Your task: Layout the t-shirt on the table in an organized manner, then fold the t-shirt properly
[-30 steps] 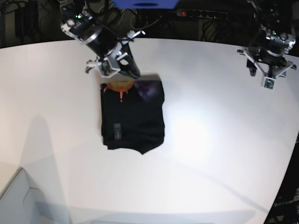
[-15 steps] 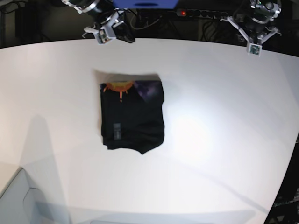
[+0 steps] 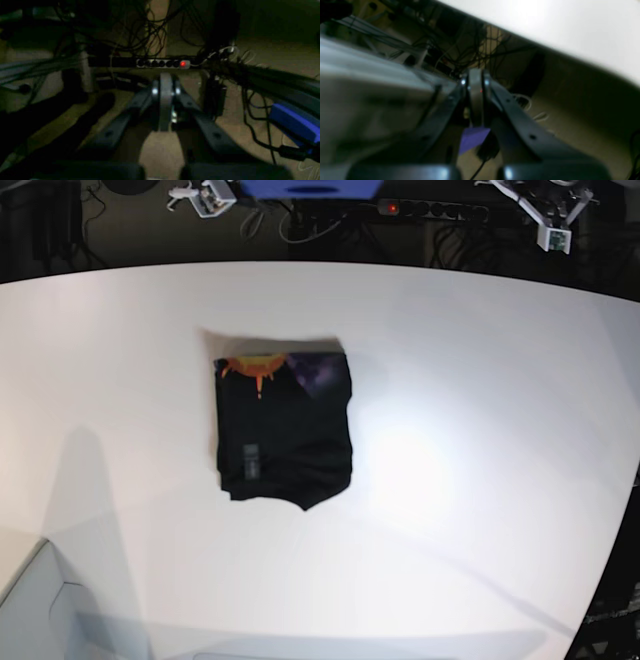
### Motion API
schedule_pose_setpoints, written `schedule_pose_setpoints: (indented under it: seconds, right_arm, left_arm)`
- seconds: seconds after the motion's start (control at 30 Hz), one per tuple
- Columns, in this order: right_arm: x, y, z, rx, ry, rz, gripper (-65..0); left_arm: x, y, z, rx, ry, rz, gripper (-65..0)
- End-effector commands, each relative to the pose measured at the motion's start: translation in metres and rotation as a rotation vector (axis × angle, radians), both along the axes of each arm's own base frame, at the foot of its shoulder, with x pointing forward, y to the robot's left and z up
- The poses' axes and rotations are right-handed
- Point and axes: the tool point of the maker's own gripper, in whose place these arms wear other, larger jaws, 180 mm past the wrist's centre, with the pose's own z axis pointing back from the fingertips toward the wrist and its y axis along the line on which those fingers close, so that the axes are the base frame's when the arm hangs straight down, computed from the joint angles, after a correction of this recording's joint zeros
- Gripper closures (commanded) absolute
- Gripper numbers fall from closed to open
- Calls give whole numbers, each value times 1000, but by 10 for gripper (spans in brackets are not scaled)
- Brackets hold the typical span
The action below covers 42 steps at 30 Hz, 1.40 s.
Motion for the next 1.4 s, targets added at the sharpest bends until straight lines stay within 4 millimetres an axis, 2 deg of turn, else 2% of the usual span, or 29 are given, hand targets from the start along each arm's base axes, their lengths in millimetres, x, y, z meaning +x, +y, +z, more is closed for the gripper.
schedule_pose_setpoints:
  seconds: [0.0,0.13,0.2,0.23,0.33,0.47,0.57,0.8,0.97,1.2,1.3,1.37]
  right_arm:
    - [-3,1,6,33,-12,-6,0]
    - [-14,-3,-7,26,24,-14,0]
    - [-21,-7,-19,12,55,-16,0]
    - [-26,-9,-25,4,74,-17,0]
    - [-31,-18,-49,-25,117,-20,0]
    - [-35,-31,-83,-61,171,-36,0]
    - [-40,-39,-97,-58,179,-70,0]
    - [-38,-42,-103,-46,168,-107,0]
    - [-33,-40,-104,-41,163,-116,0]
    - [-34,-31,-105,-24,172,-134,0]
    - [-30,-31,-105,-23,165,-135,0]
    - [-28,-34,-113,-34,172,-138,0]
  left_arm:
    - [0,6,7,14,-21,7,-1]
    - [-3,10,6,13,-19,24,-1]
    - [-10,8,-7,-17,7,37,-1]
    - [-17,7,-14,-33,27,49,-1]
    - [-18,11,-40,-80,59,82,-1]
    - [-27,15,-85,-153,152,119,-1]
    - [-29,15,-110,-196,204,121,-1]
    - [-17,-12,-148,-309,147,59,-1]
    - [-12,-9,-179,-376,178,97,-1]
    - [12,-3,-186,-387,115,83,-1]
    - [24,-9,-187,-399,104,70,-1]
    - [28,-17,-192,-419,119,64,-1]
